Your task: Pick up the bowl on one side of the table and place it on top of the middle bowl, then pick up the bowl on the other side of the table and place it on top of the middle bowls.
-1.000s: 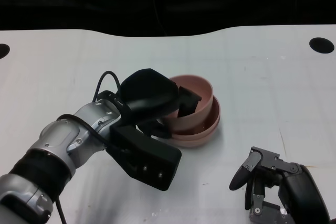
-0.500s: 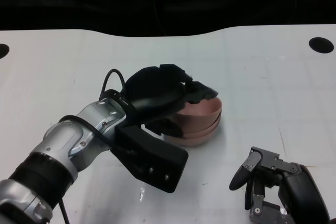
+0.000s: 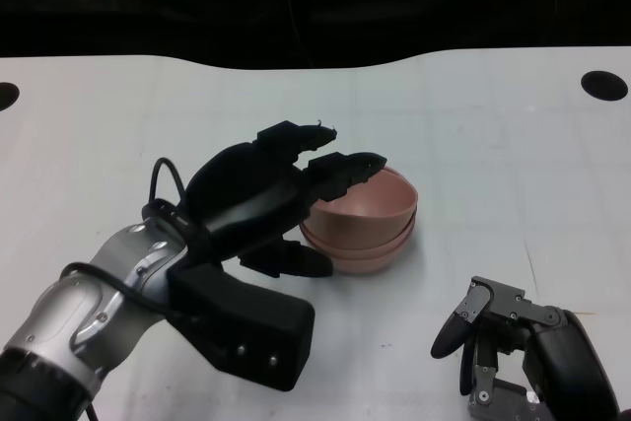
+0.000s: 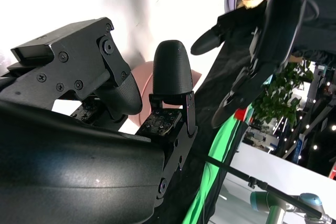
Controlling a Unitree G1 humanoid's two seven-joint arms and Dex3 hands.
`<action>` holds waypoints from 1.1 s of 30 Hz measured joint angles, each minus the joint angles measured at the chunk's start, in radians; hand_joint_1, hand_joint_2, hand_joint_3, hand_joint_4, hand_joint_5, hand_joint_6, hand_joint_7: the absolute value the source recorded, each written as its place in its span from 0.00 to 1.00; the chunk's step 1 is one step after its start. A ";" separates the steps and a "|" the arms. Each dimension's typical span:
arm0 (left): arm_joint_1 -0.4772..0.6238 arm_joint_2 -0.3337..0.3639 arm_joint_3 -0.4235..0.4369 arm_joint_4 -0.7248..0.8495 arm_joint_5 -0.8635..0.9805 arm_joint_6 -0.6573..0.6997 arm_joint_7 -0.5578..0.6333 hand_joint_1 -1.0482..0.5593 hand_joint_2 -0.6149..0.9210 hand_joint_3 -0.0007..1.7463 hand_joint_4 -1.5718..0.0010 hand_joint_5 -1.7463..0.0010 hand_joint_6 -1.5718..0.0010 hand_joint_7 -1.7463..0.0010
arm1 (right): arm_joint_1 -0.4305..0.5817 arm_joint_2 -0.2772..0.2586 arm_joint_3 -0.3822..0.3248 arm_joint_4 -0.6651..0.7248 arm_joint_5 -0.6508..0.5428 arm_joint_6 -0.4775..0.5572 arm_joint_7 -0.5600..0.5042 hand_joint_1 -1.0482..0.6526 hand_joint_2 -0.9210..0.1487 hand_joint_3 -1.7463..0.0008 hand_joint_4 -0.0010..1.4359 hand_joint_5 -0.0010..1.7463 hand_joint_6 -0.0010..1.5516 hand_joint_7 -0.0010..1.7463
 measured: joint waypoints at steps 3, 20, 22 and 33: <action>0.058 0.001 0.043 -0.024 -0.046 -0.044 0.040 0.25 1.00 0.18 1.00 0.67 0.82 0.98 | 0.001 0.000 -0.001 -0.001 0.000 0.007 0.000 0.60 0.60 0.09 0.63 1.00 0.53 0.83; 0.375 -0.086 0.239 -0.140 -0.372 -0.209 0.111 0.35 1.00 0.17 0.87 0.15 0.83 0.41 | -0.005 0.000 0.001 -0.002 0.000 0.011 0.002 0.61 0.60 0.09 0.63 1.00 0.53 0.83; 0.408 -0.108 0.245 -0.160 -0.460 -0.208 0.084 0.40 1.00 0.15 0.82 0.15 0.79 0.38 | -0.005 0.000 0.001 -0.002 0.001 0.011 0.002 0.61 0.60 0.09 0.63 1.00 0.53 0.83; 0.606 -0.210 0.289 -0.308 -0.729 -0.097 -0.030 0.53 0.88 0.40 0.59 0.16 0.60 0.31 | -0.011 0.001 0.002 -0.001 0.000 0.012 0.004 0.61 0.60 0.09 0.62 1.00 0.53 0.83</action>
